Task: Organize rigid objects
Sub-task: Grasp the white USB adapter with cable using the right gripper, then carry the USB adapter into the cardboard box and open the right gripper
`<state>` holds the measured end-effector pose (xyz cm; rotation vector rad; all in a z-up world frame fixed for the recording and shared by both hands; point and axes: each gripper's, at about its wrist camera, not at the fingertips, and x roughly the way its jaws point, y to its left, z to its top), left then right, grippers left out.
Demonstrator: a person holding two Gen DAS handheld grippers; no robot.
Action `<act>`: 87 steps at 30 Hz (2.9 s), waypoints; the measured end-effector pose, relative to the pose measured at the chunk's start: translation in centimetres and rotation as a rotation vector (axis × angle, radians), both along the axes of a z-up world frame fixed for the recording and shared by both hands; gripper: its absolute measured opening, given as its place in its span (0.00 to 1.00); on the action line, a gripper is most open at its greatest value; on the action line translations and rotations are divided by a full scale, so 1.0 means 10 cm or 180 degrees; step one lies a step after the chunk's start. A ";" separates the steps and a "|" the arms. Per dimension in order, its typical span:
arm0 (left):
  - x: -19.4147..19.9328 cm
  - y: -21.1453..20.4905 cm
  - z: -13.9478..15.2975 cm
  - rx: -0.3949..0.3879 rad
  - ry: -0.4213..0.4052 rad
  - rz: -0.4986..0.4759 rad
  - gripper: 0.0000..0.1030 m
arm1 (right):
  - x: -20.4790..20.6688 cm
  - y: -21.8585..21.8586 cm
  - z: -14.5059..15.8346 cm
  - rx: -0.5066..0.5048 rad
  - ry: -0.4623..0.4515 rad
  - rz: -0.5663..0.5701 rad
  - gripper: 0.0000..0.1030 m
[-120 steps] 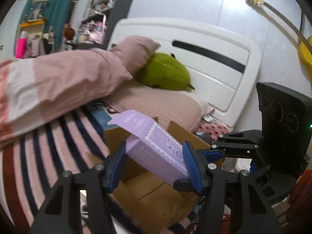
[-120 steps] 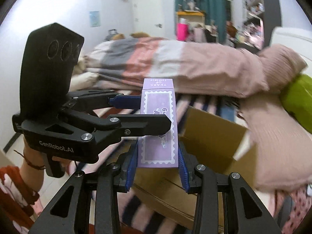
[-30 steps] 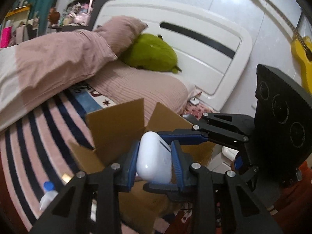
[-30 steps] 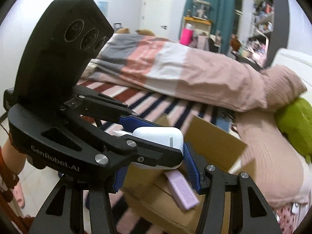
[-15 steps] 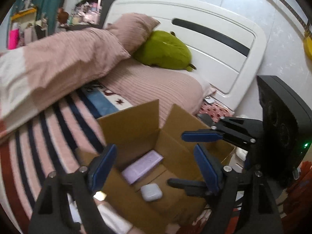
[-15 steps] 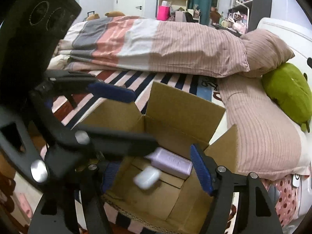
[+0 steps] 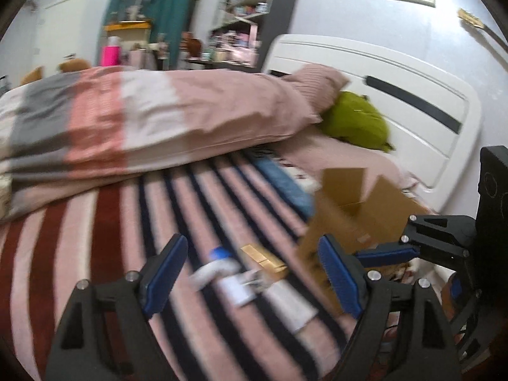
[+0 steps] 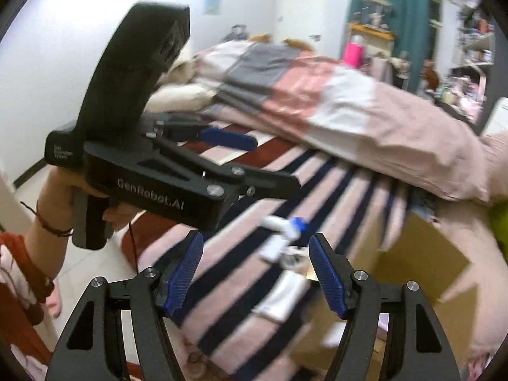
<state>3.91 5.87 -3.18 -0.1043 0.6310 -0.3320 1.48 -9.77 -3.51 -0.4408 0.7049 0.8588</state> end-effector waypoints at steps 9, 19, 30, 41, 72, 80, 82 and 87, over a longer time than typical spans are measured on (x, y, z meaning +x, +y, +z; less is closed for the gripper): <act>-0.31 0.54 -0.61 0.0047 0.0190 0.0354 0.80 | 0.28 0.54 -0.81 -0.0493 0.0356 0.0004 0.64; -0.35 0.53 -0.85 -0.0014 0.0257 0.0311 0.80 | 0.85 0.61 -1.44 -0.0839 0.0181 -0.0614 0.64; -0.35 0.51 -0.87 -0.0070 0.0264 0.0319 0.80 | 0.78 0.64 -1.56 -0.1010 -0.0038 -0.0496 0.41; -0.36 0.48 -0.86 -0.0048 0.0302 0.0319 0.80 | 0.60 0.65 -1.53 -0.0585 0.0516 0.0016 0.42; -0.29 -0.08 -0.04 -0.0382 0.0133 -0.0481 0.60 | 0.08 0.48 -0.26 0.0286 -0.0198 0.0303 0.39; 0.01 -0.59 0.33 -0.0335 -0.0024 -0.0803 0.36 | 0.20 -0.02 0.14 0.0340 -0.0481 -0.0032 0.39; 0.11 -0.75 0.39 -0.0332 -0.0024 -0.0910 0.34 | 0.26 -0.18 0.19 0.0322 -0.0516 -0.0141 0.39; 0.45 -1.25 0.44 -0.0344 0.0088 -0.1205 0.30 | 0.44 -0.61 0.28 0.0291 -0.0543 -0.0468 0.39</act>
